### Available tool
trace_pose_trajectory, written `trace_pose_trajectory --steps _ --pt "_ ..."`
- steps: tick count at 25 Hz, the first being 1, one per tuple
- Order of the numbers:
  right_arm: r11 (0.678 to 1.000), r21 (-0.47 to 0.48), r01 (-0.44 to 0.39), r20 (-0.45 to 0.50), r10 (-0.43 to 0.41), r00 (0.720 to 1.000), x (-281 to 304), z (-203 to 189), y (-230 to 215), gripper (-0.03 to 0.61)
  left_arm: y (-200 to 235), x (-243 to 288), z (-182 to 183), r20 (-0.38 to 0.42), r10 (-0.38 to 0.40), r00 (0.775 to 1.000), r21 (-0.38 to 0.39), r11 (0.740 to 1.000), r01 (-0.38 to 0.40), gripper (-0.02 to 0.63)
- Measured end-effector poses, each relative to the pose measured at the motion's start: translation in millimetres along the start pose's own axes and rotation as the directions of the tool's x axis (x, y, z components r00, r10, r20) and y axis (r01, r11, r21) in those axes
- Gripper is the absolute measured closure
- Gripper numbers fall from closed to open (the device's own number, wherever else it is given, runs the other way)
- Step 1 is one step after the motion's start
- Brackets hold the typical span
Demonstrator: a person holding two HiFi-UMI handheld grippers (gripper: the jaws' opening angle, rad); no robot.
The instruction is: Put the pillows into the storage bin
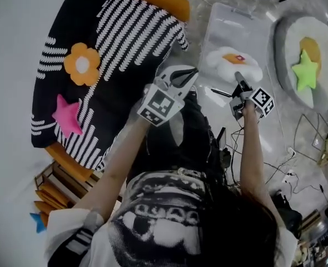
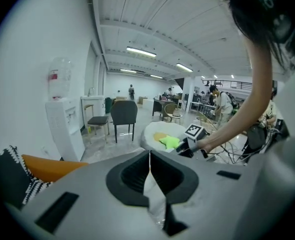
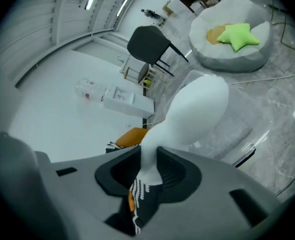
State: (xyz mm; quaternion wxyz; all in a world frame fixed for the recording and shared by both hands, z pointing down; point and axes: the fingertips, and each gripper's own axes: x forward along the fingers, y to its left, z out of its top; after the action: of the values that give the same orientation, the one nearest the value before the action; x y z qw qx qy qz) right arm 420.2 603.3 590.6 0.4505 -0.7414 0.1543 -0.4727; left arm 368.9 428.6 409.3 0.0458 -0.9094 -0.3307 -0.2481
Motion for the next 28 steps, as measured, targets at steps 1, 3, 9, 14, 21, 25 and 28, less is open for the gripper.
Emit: trace_pose_trajectory --steps 1,3,9,14,21,25,28 --pt "1.000 -0.016 0.008 0.014 -0.007 1.000 1 5 -11 0.467 -2 1 -3 -0.006 -0.007 1.000 0.011 1.000 0.007 0.607" --pt "0.999 -0.036 0.017 0.016 -0.016 1.000 0 7 -25 0.420 -3 -1 -10 -0.025 -0.010 1.000 0.025 1.000 0.011 0.607" --pt "0.993 -0.116 0.009 -0.044 -0.014 0.999 -4 3 -21 0.355 6 -13 -15 -0.048 0.054 0.997 -0.015 0.998 -0.055 0.607" --pt "0.983 -0.175 -0.064 -0.148 0.039 0.988 21 -23 16 0.371 28 -40 -17 -0.031 0.173 0.984 -0.052 0.983 -0.174 0.607" --pt "0.928 -0.309 -0.208 -0.378 0.081 0.922 89 -134 103 0.375 66 -155 -66 -0.032 0.371 0.928 -0.138 0.918 -0.372 0.607" --pt "0.864 -0.385 -0.324 -0.521 0.086 0.849 127 -220 172 0.376 85 -247 -109 -0.044 0.512 0.858 -0.212 0.835 -0.508 0.607" --pt "0.831 -0.404 -0.382 -0.593 0.080 0.801 148 -293 213 0.376 91 -314 -150 -0.062 0.590 0.805 -0.278 0.765 -0.581 0.607"
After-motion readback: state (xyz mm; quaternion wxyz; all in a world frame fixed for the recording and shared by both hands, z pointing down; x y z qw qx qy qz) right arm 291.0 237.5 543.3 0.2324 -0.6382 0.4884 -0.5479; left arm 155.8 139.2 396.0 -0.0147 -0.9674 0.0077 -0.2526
